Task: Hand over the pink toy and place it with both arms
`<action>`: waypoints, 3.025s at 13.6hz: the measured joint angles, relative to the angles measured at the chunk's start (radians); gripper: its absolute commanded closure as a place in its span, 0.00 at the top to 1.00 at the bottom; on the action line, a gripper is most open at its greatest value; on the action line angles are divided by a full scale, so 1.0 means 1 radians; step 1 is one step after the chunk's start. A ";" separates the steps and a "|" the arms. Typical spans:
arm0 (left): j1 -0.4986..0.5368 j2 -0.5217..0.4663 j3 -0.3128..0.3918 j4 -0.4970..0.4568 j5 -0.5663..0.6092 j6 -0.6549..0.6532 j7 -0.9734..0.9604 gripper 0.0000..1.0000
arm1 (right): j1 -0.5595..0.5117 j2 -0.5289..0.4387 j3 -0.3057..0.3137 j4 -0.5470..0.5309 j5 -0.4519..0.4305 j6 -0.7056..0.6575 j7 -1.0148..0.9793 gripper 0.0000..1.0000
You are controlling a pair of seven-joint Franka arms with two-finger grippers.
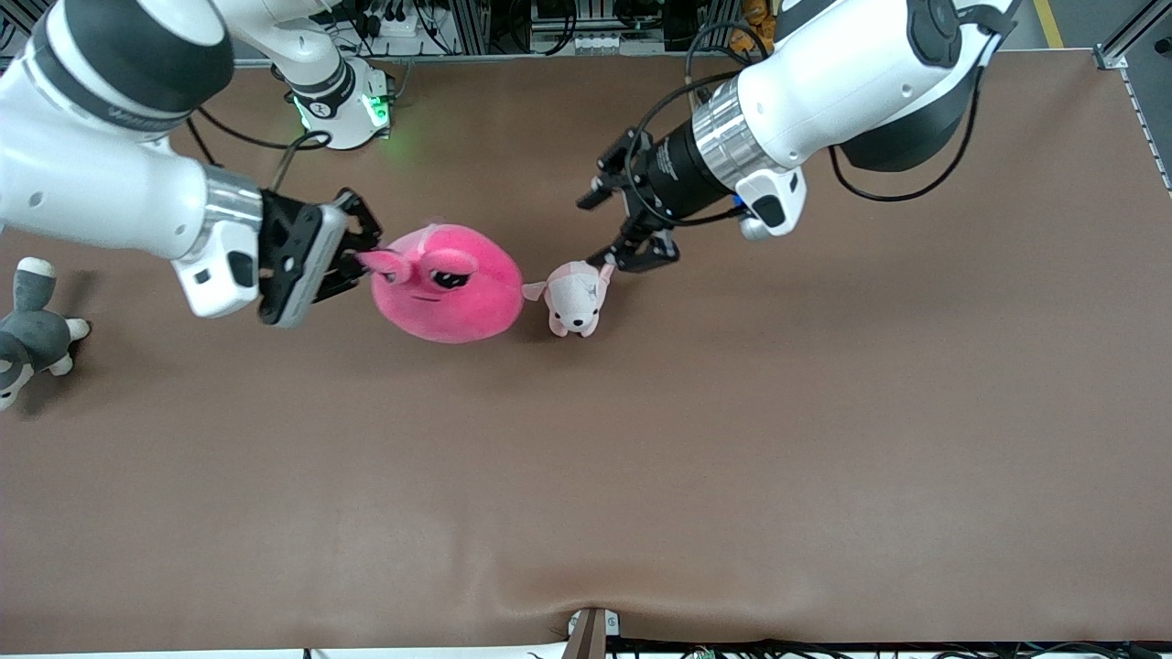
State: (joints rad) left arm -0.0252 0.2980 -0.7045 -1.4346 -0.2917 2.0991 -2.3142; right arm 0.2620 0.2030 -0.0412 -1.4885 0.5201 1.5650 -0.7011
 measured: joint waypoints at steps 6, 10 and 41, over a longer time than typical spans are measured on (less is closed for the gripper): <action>0.088 -0.030 0.000 0.002 0.210 -0.120 0.307 0.71 | -0.188 0.064 -0.004 -0.069 -0.112 -0.053 -0.334 0.00; 0.208 -0.059 0.001 0.011 0.210 -0.287 0.711 0.72 | -0.292 0.135 -0.006 -0.080 -0.177 -0.051 -0.595 0.00; -0.020 -0.450 0.681 -0.115 0.282 -0.707 2.141 0.73 | -0.505 0.281 0.016 0.050 -0.258 -0.013 -0.637 1.00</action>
State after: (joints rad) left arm -0.0452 -0.1523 -0.0234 -1.5494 -0.0101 1.3921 -0.1727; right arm -0.2426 0.4838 -0.0252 -1.4389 0.2622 1.5520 -1.3384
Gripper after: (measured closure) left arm 0.269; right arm 0.000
